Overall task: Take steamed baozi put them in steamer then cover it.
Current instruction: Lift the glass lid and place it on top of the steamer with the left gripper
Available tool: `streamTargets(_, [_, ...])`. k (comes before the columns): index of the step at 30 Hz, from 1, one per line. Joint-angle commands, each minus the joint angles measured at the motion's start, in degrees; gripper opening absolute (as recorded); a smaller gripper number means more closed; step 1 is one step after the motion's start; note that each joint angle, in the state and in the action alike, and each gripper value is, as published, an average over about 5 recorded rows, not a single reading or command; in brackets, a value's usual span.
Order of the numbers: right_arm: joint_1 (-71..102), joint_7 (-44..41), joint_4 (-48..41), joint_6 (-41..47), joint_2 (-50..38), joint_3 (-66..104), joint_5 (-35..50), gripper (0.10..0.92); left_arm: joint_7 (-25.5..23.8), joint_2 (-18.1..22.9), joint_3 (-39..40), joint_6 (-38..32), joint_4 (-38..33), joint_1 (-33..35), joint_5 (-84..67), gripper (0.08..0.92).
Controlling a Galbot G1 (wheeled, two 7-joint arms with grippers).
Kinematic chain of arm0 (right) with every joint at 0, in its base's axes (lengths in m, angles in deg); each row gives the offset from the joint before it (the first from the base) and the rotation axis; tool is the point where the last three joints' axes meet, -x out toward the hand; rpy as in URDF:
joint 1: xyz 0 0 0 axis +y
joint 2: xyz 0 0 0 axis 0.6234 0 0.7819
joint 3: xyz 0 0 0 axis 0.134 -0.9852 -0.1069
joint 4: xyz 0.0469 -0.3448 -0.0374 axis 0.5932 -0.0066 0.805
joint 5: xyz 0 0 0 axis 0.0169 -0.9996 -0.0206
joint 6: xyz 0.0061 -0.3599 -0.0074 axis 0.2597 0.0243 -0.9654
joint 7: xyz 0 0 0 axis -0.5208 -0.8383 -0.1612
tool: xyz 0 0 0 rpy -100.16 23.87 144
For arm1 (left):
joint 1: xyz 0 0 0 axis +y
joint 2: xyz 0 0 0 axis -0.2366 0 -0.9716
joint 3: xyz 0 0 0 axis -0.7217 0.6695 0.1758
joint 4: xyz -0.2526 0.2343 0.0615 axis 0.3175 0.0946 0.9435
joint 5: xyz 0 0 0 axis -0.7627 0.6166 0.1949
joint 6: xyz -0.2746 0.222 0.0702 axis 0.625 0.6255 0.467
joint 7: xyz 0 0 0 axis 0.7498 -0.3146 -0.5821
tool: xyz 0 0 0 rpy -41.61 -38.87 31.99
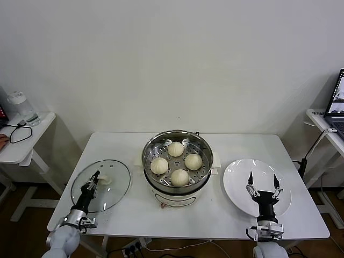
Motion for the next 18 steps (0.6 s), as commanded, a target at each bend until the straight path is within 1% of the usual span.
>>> streamTargets(1, [-0.18,-0.09,-0.35,-0.29,0.00,0.05,-0.15,0.823,-1.53,-2.64,-3.87,6.57,-16.16,4.02,-6.68,0.187])
streamTargets(5, [-0.56,-0.11,-0.56,-0.34,-0.09,0.02,-0.17,0.823,-4.55,-4.39,-7.18,13.07,-27.86,7.11,-9.39,0.187])
streamTargets(10, [-0.91,-0.13,-0.60,0.00,-0.23,-0.04,-0.17,0.823,-8.54,-6.39,-7.70,17.38,-40.50,9.68,-13.68,0.187])
streamTargets(14, [-1.06,0.15,-0.56,0.79,-0.39,0.02,-0.07,0.823,-11.19,-7.58,-3.90,20.48,-48.97,10.84,-15.69,0.187])
streamTargets(16, [-1.12,0.25,-0.58,0.99,-0.38,0.15,-0.02,0.823,-12.75,-7.89,-0.40,23.02,-52.73,10.84,-16.13,0.187])
streamTargets(18, [-1.16,0.28,-0.70,1.01,-0.36,0.35,-0.04,0.823,-14.66,-7.95,4.81,27.00,-55.92,9.86,-16.23,0.187])
